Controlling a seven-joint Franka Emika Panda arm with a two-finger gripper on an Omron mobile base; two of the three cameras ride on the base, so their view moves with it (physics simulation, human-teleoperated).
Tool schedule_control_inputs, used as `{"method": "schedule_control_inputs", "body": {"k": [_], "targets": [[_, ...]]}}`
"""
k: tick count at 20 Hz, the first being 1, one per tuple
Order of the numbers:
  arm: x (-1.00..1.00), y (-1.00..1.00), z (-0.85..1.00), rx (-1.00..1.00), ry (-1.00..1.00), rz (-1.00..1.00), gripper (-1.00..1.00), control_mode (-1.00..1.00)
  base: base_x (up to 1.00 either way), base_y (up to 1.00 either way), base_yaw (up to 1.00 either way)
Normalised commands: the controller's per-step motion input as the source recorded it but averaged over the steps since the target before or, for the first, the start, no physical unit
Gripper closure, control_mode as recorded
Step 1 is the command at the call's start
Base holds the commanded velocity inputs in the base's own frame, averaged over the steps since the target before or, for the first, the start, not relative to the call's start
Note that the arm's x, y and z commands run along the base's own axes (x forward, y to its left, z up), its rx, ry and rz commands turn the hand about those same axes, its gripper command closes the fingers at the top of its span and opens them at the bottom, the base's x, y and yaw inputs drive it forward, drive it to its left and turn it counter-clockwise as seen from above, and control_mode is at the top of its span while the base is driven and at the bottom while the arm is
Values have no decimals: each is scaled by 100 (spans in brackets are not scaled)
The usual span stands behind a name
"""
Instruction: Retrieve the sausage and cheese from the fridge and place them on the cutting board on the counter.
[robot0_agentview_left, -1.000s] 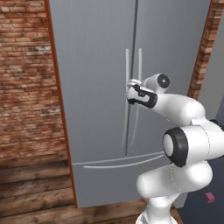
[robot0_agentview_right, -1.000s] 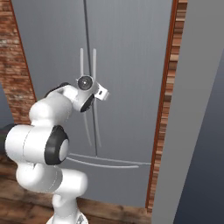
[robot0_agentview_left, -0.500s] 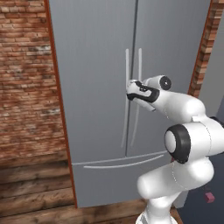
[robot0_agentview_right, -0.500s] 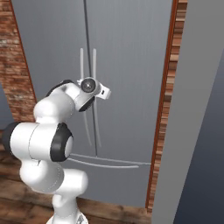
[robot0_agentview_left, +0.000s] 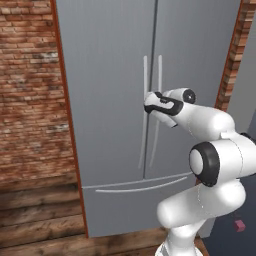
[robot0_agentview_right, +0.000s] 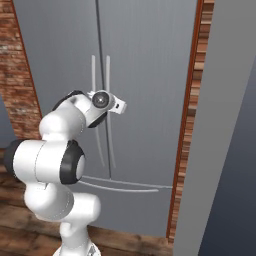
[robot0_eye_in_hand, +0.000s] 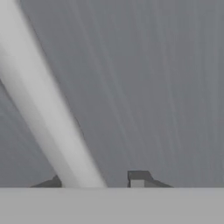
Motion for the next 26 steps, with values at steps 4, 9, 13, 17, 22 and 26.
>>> {"method": "schedule_control_inputs", "body": {"k": [4,9,13,17,22,26], "targets": [[-12,-1,0,0,0,0,100,-100,0,0,0],[-71,-44,0,-11,0,0,100,-100,0,0,0],[-96,-78,0,-15,0,1,100,-100,0,0,0],[-100,-97,0,-20,0,5,100,-100,0,0,0],[-99,-100,0,-26,0,13,100,-100,0,0,0],[-79,-95,0,-27,1,18,100,-100,0,0,0]]}}
